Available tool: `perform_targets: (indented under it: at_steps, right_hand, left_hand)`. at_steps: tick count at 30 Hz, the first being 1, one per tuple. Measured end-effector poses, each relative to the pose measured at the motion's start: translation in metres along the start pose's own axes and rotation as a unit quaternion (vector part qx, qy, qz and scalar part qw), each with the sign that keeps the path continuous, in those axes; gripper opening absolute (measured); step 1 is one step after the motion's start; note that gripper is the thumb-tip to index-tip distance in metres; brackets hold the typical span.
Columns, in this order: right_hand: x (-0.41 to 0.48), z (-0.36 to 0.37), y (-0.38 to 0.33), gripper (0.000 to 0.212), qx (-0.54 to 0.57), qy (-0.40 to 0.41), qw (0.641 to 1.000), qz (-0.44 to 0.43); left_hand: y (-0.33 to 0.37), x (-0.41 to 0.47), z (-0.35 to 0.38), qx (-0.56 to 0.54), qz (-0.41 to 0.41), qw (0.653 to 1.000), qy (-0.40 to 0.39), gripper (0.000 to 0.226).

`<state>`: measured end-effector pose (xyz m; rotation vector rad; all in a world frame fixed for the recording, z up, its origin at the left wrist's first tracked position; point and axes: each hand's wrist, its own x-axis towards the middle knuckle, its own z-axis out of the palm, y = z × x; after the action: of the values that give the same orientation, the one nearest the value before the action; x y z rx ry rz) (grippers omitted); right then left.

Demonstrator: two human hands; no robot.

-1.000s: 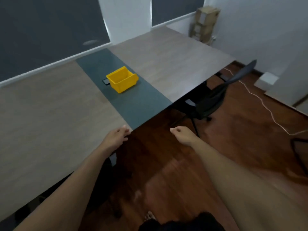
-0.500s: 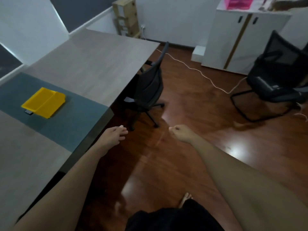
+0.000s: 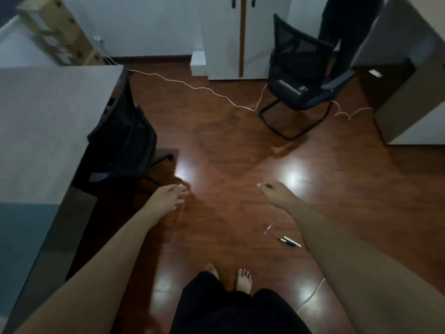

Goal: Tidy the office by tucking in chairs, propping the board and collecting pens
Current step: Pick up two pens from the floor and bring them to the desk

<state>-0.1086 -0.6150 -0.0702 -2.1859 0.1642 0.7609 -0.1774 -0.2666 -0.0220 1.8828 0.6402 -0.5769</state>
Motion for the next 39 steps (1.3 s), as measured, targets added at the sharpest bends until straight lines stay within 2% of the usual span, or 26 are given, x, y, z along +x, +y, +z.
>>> perform_targets:
  at_steps: [4, 5, 7, 8, 13, 18, 23, 27, 31, 34, 37, 39]
  right_hand:
    - [-0.001, -0.035, 0.04, 0.03, 0.037, 0.036, 0.997, 0.052]
    - [-0.001, -0.042, 0.05, 0.035, 0.045, 0.049, 0.996, 0.061]
    - [0.001, -0.054, 0.075, 0.063, 0.055, 0.084, 0.991, 0.083]
    - [0.0, -0.059, 0.087, 0.069, 0.065, 0.1, 0.988, 0.095]
    - [-0.009, -0.081, 0.148, 0.04, 0.102, 0.145, 0.968, 0.177]
    - [-0.009, -0.099, 0.202, 0.043, 0.103, 0.169, 0.956, 0.215]
    - [0.028, -0.105, 0.261, 0.035, 0.108, 0.146, 0.951, 0.251]
    - [0.088, -0.097, 0.336, 0.022, 0.098, 0.116, 0.953, 0.26]
    - [0.154, -0.072, 0.421, 0.028, 0.114, 0.112, 0.948, 0.274]
    - [0.209, -0.042, 0.49, 0.032, 0.119, 0.096, 0.947, 0.284]
    - [0.269, 0.0, 0.572, 0.035, 0.116, 0.085, 0.946, 0.289]
    - [0.311, 0.03, 0.626, 0.036, 0.112, 0.083, 0.946, 0.294]
  left_hand:
    - [0.039, 0.044, 0.039, 0.047, 0.009, 0.998, -0.047, 0.045]
    - [0.049, 0.056, 0.049, 0.059, 0.014, 0.996, -0.058, 0.045]
    - [0.07, 0.079, 0.072, 0.079, 0.021, 0.993, -0.09, 0.045]
    - [0.08, 0.09, 0.085, 0.083, 0.025, 0.991, -0.104, 0.044]
    - [0.119, 0.137, 0.154, 0.11, 0.033, 0.979, -0.168, 0.04]
    - [0.125, 0.174, 0.218, 0.158, -0.003, 0.964, -0.214, 0.039]
    - [0.107, 0.22, 0.278, 0.166, -0.036, 0.964, -0.202, 0.034]
    - [0.078, 0.269, 0.34, 0.179, -0.052, 0.966, -0.181, 0.035]
    - [0.022, 0.342, 0.419, 0.194, -0.064, 0.962, -0.18, 0.032]
    - [-0.038, 0.408, 0.482, 0.211, -0.05, 0.96, -0.177, 0.03]
    - [-0.111, 0.478, 0.539, 0.237, -0.026, 0.953, -0.188, 0.02]
    - [-0.172, 0.532, 0.573, 0.268, -0.019, 0.944, -0.193, 0.024]
